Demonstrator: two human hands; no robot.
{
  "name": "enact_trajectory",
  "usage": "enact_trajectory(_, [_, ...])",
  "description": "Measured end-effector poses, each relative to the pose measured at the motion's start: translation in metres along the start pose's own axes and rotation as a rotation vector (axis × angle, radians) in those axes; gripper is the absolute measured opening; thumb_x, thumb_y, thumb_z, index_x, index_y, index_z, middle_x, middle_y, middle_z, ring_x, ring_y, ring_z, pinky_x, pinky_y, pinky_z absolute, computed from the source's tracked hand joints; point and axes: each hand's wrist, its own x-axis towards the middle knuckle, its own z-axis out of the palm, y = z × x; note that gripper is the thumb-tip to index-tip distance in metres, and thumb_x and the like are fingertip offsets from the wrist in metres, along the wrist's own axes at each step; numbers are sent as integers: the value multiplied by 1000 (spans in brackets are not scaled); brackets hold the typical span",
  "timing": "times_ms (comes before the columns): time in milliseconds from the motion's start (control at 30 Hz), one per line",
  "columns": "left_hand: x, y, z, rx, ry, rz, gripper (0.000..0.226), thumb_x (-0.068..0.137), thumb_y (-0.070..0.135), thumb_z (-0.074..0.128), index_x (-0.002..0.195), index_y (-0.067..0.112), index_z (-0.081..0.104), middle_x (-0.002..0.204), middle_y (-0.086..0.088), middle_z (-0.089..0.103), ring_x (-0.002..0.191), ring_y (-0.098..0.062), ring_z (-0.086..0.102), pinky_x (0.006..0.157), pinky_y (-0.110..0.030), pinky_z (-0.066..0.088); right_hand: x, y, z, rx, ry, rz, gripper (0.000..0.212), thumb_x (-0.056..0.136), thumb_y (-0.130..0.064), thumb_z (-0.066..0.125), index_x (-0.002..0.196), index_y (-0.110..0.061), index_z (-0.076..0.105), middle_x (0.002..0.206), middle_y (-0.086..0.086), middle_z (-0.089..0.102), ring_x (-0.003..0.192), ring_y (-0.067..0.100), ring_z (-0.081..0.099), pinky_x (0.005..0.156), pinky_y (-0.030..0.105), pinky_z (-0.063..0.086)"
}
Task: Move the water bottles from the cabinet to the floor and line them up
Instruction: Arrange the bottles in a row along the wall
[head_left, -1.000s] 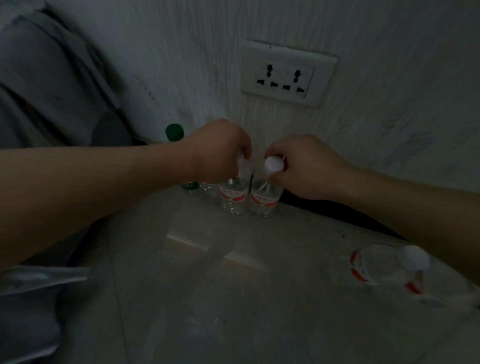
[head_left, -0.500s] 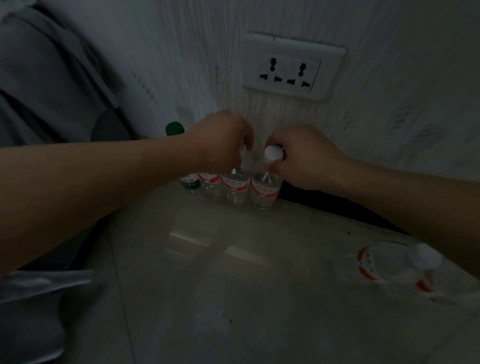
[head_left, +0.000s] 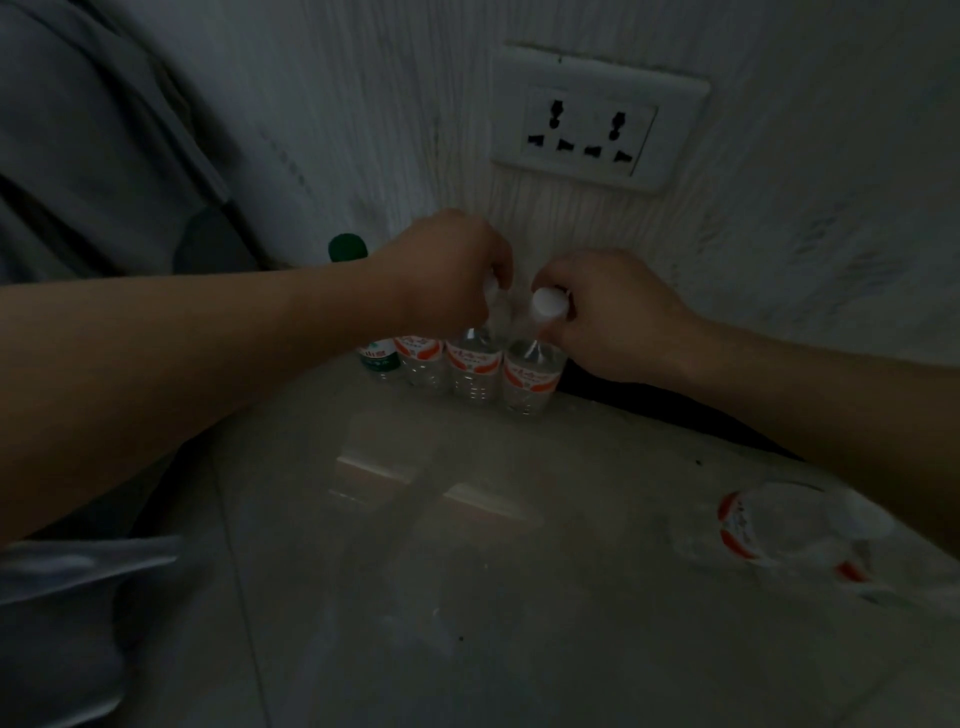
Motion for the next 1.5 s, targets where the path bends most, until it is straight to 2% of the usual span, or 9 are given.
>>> enact_trajectory(200, [-2, -1, -2, 2, -1, 5, 35, 76, 11, 69, 110, 17, 69, 100, -4, 69, 93, -20, 61, 80, -32, 49, 1, -2, 2, 15, 6, 17, 18, 86, -22, 57, 88, -8, 69, 86, 6, 68, 76, 17, 60, 61, 29, 41])
enact_trajectory(467, [-6, -2, -1, 15, -7, 31, 40, 81, 25, 70, 120, 17, 65, 111, -7, 68, 102, -22, 61, 86, -34, 49, 2, -5, 4, -2, -8, 18, 19, 84, -20, 59, 94, -7, 68, 90, 8, 67, 80, 18, 59, 60, 26, 33])
enact_trajectory(733, [-9, -4, -4, 8, 22, 50, 44, 81, 33, 72, 121, 15, 64, 111, -9, 67, 102, -24, 61, 86, -35, 48, 1, -10, 2, -35, -52, 49, 23, 80, -24, 65, 97, -8, 67, 94, 7, 67, 83, 21, 61, 68, 33, 49])
enact_trajectory(833, [-12, -3, -8, 1, 23, 46, 45, 80, 33, 73, 121, 15, 64, 112, -9, 67, 103, -25, 62, 88, -37, 49, 1, -9, 2, -60, -65, 55, 21, 79, -25, 66, 92, -9, 66, 91, 6, 65, 79, 19, 59, 60, 29, 40])
enact_trajectory(967, [-16, -2, -13, 43, 10, 19, 51, 78, 30, 75, 125, 17, 62, 119, -8, 63, 109, -25, 59, 89, -34, 46, 0, -9, -2, -57, -78, 58, 24, 77, -26, 71, 95, -11, 64, 92, 5, 62, 79, 18, 55, 60, 26, 31])
enact_trajectory(1100, [-20, -1, -20, 52, -6, 3, 53, 78, 35, 74, 127, 18, 60, 121, -7, 62, 110, -24, 58, 89, -34, 47, -5, -11, -10, -12, -58, 51, 31, 81, -27, 71, 103, -7, 65, 96, 8, 64, 84, 19, 58, 65, 27, 38])
enact_trajectory(1200, [-23, 5, -23, 66, -16, -21, 60, 76, 39, 77, 130, 22, 56, 121, -4, 61, 110, -22, 57, 89, -37, 49, -10, -11, -18, -12, -49, 65, 43, 82, -34, 70, 116, -9, 62, 106, 7, 63, 84, 13, 52, 67, 23, 35])
enact_trajectory(1333, [-28, 16, -27, 39, -25, -38, 74, 72, 48, 78, 136, 27, 48, 126, 1, 59, 112, -17, 55, 90, -33, 46, -23, -9, -34, -23, -84, 82, 63, 79, -46, 71, 131, -15, 54, 120, 4, 59, 90, 8, 49, 74, 20, 35])
enact_trajectory(1500, [-31, 36, -30, 29, -24, -9, 81, 69, 50, 80, 138, 29, 45, 128, 3, 57, 111, -14, 54, 83, -24, 39, -50, -3, -54, -54, -93, 116, 75, 73, -59, 65, 135, -19, 50, 127, 1, 57, 93, 4, 45, 78, 17, 32])
